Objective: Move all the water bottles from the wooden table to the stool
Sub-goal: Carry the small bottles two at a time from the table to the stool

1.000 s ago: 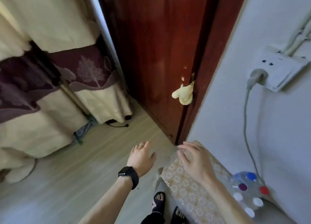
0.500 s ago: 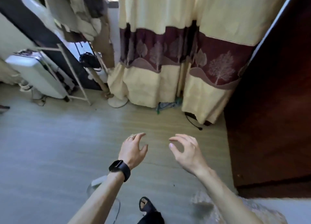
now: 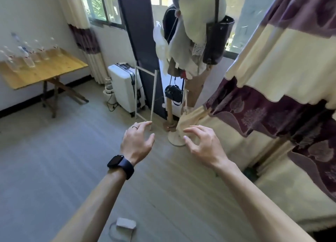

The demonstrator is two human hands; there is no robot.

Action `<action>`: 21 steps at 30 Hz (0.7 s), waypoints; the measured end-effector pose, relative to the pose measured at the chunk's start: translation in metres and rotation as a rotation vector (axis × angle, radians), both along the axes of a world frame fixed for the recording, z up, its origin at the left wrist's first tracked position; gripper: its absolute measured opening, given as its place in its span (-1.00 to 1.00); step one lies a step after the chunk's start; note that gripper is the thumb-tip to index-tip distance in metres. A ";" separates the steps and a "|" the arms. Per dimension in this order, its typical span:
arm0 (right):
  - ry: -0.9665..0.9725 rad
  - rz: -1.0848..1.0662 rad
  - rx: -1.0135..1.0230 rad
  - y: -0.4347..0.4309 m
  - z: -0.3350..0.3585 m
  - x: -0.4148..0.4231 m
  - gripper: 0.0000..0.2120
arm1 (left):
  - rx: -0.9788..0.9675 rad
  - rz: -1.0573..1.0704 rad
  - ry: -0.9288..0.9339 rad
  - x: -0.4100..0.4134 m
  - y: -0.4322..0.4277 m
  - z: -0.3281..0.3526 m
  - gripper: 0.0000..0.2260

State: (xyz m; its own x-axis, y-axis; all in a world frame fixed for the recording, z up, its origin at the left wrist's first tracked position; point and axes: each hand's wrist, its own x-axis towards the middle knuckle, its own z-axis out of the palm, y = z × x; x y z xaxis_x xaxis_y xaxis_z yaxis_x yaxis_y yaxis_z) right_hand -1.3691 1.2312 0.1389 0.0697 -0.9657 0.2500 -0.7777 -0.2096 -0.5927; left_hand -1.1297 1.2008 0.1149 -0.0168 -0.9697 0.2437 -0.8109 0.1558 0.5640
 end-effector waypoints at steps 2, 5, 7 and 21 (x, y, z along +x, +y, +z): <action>-0.007 0.059 -0.030 -0.039 0.007 0.018 -0.78 | -0.020 0.049 -0.029 0.023 -0.028 0.007 -0.59; -0.027 0.136 -0.048 -0.105 0.013 0.046 -0.76 | -0.041 0.125 -0.071 0.055 -0.076 0.014 -0.59; -0.035 0.199 -0.073 -0.151 0.016 0.066 -0.74 | -0.056 0.178 -0.101 0.076 -0.110 0.021 -0.59; -0.089 0.692 -0.166 -0.402 0.056 0.284 -0.72 | -0.096 0.745 -0.190 0.256 -0.225 0.077 -0.63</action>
State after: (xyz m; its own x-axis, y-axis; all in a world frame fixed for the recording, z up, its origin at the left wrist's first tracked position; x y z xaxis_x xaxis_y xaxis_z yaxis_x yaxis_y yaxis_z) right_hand -1.0850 0.8297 0.1946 0.6248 -0.6563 0.4230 -0.3846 -0.7301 -0.5648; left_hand -0.8733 0.9760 0.1923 0.5818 -0.7161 0.3857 -0.8024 -0.4278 0.4161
